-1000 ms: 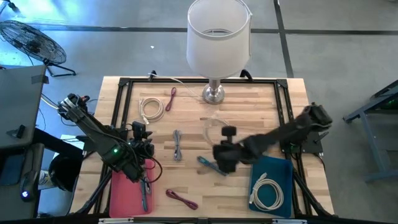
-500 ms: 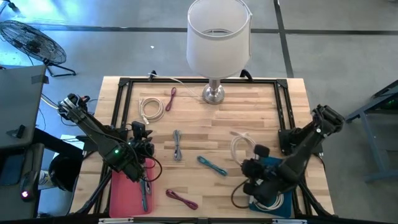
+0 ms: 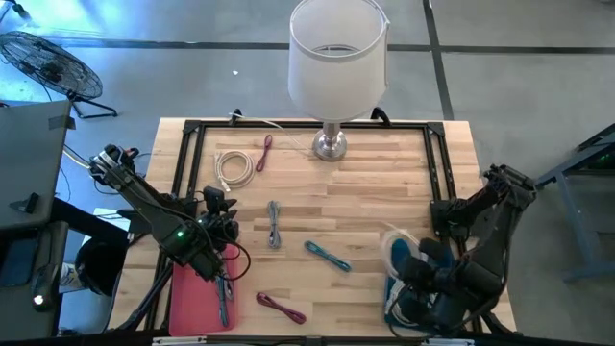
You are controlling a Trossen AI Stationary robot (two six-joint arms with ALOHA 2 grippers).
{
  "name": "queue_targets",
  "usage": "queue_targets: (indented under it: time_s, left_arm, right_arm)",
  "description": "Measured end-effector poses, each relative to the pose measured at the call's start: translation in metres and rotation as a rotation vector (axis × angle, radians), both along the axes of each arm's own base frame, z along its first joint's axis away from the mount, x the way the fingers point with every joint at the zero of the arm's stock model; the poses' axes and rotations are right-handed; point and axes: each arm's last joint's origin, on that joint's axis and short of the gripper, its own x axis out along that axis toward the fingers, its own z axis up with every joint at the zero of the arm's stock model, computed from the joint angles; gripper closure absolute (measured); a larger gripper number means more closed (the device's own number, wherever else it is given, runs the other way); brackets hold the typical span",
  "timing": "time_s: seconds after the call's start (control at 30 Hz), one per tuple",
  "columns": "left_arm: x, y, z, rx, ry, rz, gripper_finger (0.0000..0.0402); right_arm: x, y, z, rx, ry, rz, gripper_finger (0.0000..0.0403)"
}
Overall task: Pick & Place USB Port
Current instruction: Put the right brown USB cable into the blue bin
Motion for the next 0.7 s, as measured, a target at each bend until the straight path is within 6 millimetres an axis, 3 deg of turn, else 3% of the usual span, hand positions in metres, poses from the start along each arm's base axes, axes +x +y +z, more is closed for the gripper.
queue_targets:
  time_s: [0.23, 0.7]
  left_arm:
    - [0.001, -0.001, 0.0, -0.011, -0.01, 0.0, 0.0247]
    - [0.002, -0.002, -0.001, -0.041, -0.011, 0.003, 0.0247]
  right_arm:
    - [-0.008, 0.001, -0.017, 0.135, 0.228, -0.163, 0.0396]
    - [0.007, 0.031, -0.056, 0.222, 0.338, -0.185, 0.0397]
